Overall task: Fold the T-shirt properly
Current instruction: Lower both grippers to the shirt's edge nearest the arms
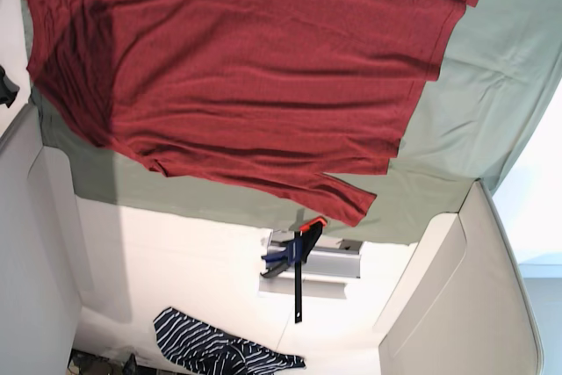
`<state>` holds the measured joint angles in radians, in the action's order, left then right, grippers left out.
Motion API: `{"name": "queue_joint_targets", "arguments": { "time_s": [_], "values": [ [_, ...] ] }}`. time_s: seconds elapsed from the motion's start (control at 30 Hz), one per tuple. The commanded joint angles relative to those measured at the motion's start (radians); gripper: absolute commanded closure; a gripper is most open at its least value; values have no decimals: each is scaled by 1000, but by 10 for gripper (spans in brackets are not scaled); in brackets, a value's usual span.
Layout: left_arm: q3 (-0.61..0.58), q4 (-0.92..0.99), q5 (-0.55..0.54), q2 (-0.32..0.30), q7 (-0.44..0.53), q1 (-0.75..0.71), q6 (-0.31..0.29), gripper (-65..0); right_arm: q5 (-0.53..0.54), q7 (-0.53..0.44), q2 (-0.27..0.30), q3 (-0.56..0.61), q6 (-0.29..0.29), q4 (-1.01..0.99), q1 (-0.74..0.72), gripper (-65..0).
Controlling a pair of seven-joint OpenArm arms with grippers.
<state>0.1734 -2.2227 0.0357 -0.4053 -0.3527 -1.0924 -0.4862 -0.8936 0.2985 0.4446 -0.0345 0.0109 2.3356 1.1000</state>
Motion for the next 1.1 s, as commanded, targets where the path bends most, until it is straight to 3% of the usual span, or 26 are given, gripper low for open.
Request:
{"name": "queue_joint_targets", "arguments": {
  "time_s": [0.0, 0.2, 0.33, 0.43, 0.47, 0.53, 0.57, 0.7, 0.9, 1.0, 1.07],
  "values": [
    [5, -18, 30, -17, 11, 0, 3, 0, -35, -10, 31, -3, -15, 21, 6, 0],
    [5, -18, 320, -107, 13, 31, 9, 0, -150, 0, 211, -3, -11, 21, 6, 0],
    [5, -18, 425, -163, 12, 31, 83, 0, -76, 0, 275, -3, 87, 21, 5, 0],
    [5, -18, 490, -198, 13, 31, 84, 0, 33, -14, 284, -3, 105, 21, -21, -163],
    [5, -18, 501, -208, 13, 31, 102, -62, 60, -13, 284, -3, 100, 21, -40, -172],
    [5, -18, 504, -216, 16, 31, 158, -159, 125, -13, 284, -3, 85, 21, -75, -172],
    [5, -18, 504, -216, 16, 31, 183, -174, 156, -13, 284, -3, 73, 21, -92, -172],
    [5, -17, 505, -216, 16, 31, 214, -176, 263, -12, 284, -3, 19, 21, -170, -172],
    [5, 37, 517, -216, 69, 31, 223, -176, 272, -13, 285, -2, 23, 5, -235, -171],
    [5, 100, 553, -216, 110, 43, 321, -176, 257, -12, 284, -2, 18, -63, -278, -171],
    [5, 148, 550, -216, 109, 71, 329, -176, 258, -12, 285, -2, 14, -91, -303, -171]
  ]
}}
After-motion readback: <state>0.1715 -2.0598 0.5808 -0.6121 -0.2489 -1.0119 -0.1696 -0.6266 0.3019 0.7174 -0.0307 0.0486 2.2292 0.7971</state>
